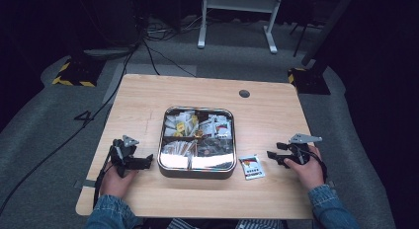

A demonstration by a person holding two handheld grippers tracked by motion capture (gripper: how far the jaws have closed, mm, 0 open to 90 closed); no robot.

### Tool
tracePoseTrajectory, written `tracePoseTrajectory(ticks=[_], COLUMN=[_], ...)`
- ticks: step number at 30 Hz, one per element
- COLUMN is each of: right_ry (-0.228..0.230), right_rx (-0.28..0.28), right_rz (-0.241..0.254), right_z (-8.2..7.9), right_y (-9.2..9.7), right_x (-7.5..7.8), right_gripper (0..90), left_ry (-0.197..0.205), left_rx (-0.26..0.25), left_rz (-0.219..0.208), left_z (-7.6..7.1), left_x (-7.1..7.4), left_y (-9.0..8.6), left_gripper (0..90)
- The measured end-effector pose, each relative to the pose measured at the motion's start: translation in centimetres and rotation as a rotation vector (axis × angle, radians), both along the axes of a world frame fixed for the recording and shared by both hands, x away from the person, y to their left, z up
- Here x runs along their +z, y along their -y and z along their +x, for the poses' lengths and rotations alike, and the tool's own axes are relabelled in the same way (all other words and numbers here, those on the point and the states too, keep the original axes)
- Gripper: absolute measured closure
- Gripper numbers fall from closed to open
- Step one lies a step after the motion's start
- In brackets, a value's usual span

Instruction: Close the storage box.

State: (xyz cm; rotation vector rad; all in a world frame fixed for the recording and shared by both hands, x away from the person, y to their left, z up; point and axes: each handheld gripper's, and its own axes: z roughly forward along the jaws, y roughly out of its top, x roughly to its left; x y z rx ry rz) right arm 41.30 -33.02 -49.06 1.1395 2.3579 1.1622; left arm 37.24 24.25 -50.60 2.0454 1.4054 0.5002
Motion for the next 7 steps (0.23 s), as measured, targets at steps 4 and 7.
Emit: tracePoseTrajectory(ticks=[4, 7], right_ry=[0.015, 0.043], right_rx=[-0.029, -0.023], right_rz=[-0.039, -0.083], right_z=[0.31, 0.49], right_y=[0.61, 0.76], right_x=[-1.21, -1.30], right_gripper=[32.8, 31.7], left_ry=[0.000, 0.000], left_rx=[0.000, 0.000], left_rz=[0.000, -0.001], left_z=[0.00, 0.00], left_x=[0.00, 0.00], left_y=[0.00, 0.01], left_gripper=[0.8, 0.8])
